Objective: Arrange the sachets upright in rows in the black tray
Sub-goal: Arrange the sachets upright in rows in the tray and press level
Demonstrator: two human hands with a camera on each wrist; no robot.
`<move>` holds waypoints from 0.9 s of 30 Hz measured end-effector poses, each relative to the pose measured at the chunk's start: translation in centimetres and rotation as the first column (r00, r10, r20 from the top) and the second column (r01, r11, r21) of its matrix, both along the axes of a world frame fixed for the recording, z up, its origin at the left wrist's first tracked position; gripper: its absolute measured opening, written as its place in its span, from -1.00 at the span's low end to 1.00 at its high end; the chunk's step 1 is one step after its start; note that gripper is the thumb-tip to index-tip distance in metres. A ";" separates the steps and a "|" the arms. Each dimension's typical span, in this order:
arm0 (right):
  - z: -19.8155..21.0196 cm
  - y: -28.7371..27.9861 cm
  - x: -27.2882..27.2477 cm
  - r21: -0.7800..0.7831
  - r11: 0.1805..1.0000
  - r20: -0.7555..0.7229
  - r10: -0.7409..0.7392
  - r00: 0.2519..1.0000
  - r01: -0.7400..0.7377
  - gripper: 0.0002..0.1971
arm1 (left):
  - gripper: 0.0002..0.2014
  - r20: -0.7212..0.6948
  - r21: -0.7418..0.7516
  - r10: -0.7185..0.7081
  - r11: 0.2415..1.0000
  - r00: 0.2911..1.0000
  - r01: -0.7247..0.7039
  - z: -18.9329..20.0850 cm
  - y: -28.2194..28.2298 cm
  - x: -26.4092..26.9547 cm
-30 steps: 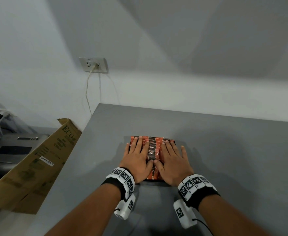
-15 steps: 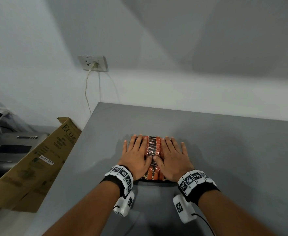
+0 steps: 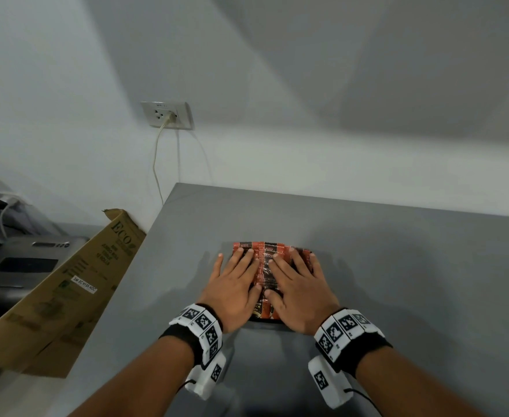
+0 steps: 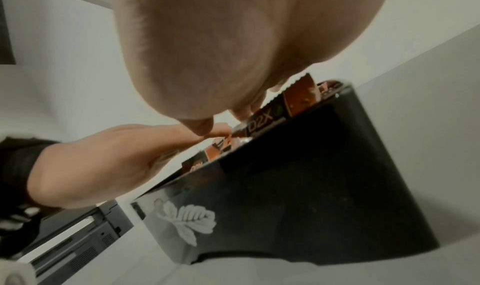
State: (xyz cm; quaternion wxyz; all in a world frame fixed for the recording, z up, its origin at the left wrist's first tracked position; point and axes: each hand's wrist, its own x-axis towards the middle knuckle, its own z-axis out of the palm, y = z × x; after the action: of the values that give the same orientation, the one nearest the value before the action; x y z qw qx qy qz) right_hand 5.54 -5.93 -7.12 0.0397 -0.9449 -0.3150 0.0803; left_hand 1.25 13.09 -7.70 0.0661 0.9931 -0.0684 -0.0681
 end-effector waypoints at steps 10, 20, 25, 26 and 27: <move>-0.9 -0.3 -2.1 0.016 0.998 0.030 0.060 0.998 -0.060 -0.18 | -0.20 -0.068 0.015 0.025 1.000 0.997 -0.024 -0.7 0.0 -1.6; -1.0 -2.5 -4.5 0.007 0.996 -0.030 -0.089 0.996 0.089 -0.11 | -0.22 -0.065 0.028 -0.009 1.000 0.998 0.011 -0.8 -1.0 -3.6; -1.1 -2.4 -4.5 0.031 0.992 -0.059 -0.123 0.991 0.125 -0.14 | -0.20 -0.042 -0.027 0.019 0.999 0.999 -0.020 -1.0 -0.9 -3.7; -0.9 -2.5 -4.4 0.083 0.987 -0.043 -0.136 0.990 0.139 -0.19 | -0.22 -0.015 -0.059 0.028 0.998 0.999 -0.029 -0.8 -0.9 -3.7; -0.9 -2.7 -4.3 0.145 0.978 -0.018 -0.152 0.988 0.153 -0.24 | -0.25 0.024 -0.098 0.037 0.995 0.999 -0.034 -0.6 -0.9 -3.7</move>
State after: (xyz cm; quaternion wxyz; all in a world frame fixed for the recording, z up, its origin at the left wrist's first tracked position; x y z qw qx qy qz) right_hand 1.22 -8.60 -7.98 0.1159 -0.9605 -0.2465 0.0571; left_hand -2.43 12.23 -8.32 0.1149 0.9906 -0.0548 -0.0508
